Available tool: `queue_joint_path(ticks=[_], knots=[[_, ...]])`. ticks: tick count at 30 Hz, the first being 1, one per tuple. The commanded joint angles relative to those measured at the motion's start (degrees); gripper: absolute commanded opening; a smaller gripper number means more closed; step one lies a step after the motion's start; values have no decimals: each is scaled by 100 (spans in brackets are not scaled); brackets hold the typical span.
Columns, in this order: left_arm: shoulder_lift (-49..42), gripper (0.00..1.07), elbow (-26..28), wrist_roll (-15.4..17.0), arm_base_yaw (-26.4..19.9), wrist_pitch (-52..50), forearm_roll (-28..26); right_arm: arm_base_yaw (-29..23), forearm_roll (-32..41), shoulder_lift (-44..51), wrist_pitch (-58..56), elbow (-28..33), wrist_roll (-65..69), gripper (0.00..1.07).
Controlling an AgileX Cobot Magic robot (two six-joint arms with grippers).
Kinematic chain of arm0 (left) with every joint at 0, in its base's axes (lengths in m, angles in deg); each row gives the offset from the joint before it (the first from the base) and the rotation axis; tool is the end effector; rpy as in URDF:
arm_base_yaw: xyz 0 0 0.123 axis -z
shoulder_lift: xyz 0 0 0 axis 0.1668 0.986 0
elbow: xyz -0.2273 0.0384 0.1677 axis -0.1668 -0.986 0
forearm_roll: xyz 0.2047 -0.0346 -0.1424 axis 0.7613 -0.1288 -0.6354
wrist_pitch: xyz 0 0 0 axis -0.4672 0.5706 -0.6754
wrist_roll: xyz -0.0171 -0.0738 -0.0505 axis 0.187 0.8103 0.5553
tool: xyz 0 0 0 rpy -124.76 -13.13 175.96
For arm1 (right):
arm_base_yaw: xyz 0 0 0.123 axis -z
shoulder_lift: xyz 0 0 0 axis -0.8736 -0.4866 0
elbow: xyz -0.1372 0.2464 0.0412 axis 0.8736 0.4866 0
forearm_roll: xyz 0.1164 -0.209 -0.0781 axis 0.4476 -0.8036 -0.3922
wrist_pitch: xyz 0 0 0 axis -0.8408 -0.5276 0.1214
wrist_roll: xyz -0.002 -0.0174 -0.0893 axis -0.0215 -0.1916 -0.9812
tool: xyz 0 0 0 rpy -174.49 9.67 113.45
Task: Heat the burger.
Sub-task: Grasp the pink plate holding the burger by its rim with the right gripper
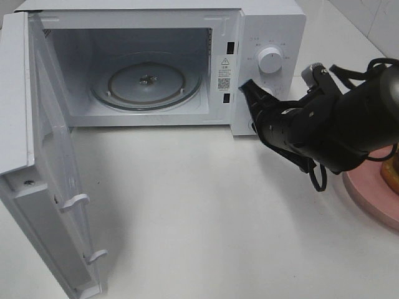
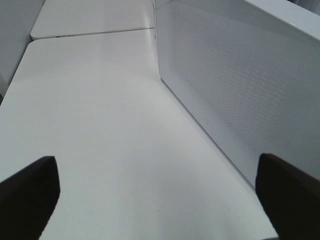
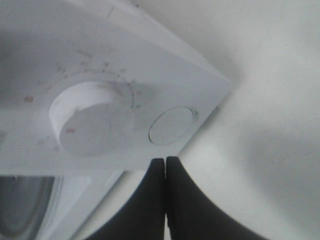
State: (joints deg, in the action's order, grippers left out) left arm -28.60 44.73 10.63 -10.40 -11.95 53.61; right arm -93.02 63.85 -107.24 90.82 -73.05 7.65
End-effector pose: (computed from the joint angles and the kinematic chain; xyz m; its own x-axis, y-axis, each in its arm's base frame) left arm -0.0050 -0.0102 0.2787 -0.4221 0.0889 -0.9022 0.1272 0.9911 0.0381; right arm 0.3108 0.1469 0.1315 -0.3479 0.7650 -0.5421 0.4196 0.6441 0.6396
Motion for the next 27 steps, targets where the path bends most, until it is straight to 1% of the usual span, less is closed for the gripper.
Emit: queue_joint_path(ticks=[1, 2, 3, 4, 5, 6, 7, 8, 9, 10, 11, 12, 13, 14, 15, 16, 18, 19, 21, 24, 26, 27], knots=[[-149, 102, -17, 46, 23, -23, -23, 223, -80, 321, -957, 29, -1381, 0], [-149, 102, -17, 46, 23, -23, -23, 223, -80, 321, -957, 29, -1381, 0], [-149, 102, -17, 46, 23, -23, -23, 413, -80, 453, -1513, 29, -2177, 0], [-149, 102, -17, 46, 23, -23, -23, 413, -80, 453, -1513, 29, -2177, 0], [-149, 102, -17, 46, 23, -23, -23, 510, -80, 521, -1833, 29, -2578, 0], [-149, 102, -17, 46, 23, -23, -23, 722, -80, 647, -2412, 29, -3243, 0], [-149, 102, -17, 46, 23, -23, -23, 722, -80, 647, -2412, 29, -3243, 0], [-149, 102, -17, 46, 23, -23, -23, 900, -74, 739, -3083, 29, -3799, 1], [-149, 102, -17, 46, 23, -23, -23, 1003, -74, 779, -3415, 29, -4074, 1], [-149, 102, -17, 46, 23, -23, -23, 1003, -74, 779, -3415, 29, -4074, 1], [-149, 102, -17, 46, 23, -23, -23, 1163, -74, 831, -3999, 29, -4463, 1], [-149, 102, -17, 46, 23, -23, -23, 1255, -86, 837, -4251, 29, -4629, 1], [-149, 102, -17, 46, 23, -23, -23, 1255, -86, 837, -4251, 29, -4629, 1], [-149, 102, -17, 46, 23, -23, -23, 1427, -206, 837, -4796, 29, -4847, 1], [-149, 102, -17, 46, 23, -23, -23, 1484, -355, 837, -5025, 29, -4893, 2], [-149, 102, -17, 46, 23, -23, -23, 1484, -355, 837, -5025, 29, -4893, 2], [-149, 102, -17, 46, 23, -23, -23, 1662, -928, 837, -5598, 29, -4910, 3], [-149, 102, -17, 46, 23, -23, -23, 1662, -928, 837, -5598, 29, -4910, 3], [-149, 102, -17, 46, 23, -23, -23, 1839, -1770, 837, -6331, 17, -4864, 4], [-149, 102, -17, 46, 23, -23, -23, 1856, -1960, 837, -6515, 0, -4836, 4], [-149, 102, -17, 46, 23, -23, -23, 1856, -2653, 837, -7351, -178, -4538, 5], [-149, 102, -17, 46, 23, -23, -23, 1856, -2653, 837, -7351, -178, -4538, 5]])
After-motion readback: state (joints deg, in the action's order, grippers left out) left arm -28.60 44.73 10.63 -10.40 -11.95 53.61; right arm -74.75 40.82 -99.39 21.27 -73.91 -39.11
